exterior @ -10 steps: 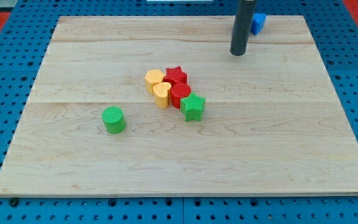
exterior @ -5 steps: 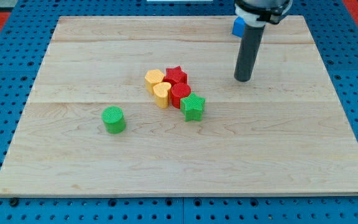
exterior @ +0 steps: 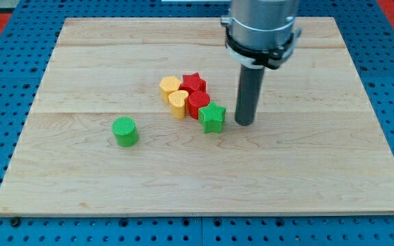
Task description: Place the red star above the green circle
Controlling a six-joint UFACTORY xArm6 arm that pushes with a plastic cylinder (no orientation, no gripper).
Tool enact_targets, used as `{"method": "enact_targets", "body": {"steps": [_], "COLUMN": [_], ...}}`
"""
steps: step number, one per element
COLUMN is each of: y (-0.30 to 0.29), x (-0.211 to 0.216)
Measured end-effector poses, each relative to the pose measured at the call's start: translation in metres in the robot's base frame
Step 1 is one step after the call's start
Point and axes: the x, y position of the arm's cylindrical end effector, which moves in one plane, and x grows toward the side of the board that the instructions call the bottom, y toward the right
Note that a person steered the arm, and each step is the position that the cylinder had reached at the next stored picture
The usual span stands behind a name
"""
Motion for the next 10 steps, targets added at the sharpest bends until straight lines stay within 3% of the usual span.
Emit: {"method": "enact_targets", "body": {"steps": [2,3,7,10], "y": [-0.144,-0.15,-0.11,-0.006], "x": [0.015,-0.025,-0.144,-0.188]}}
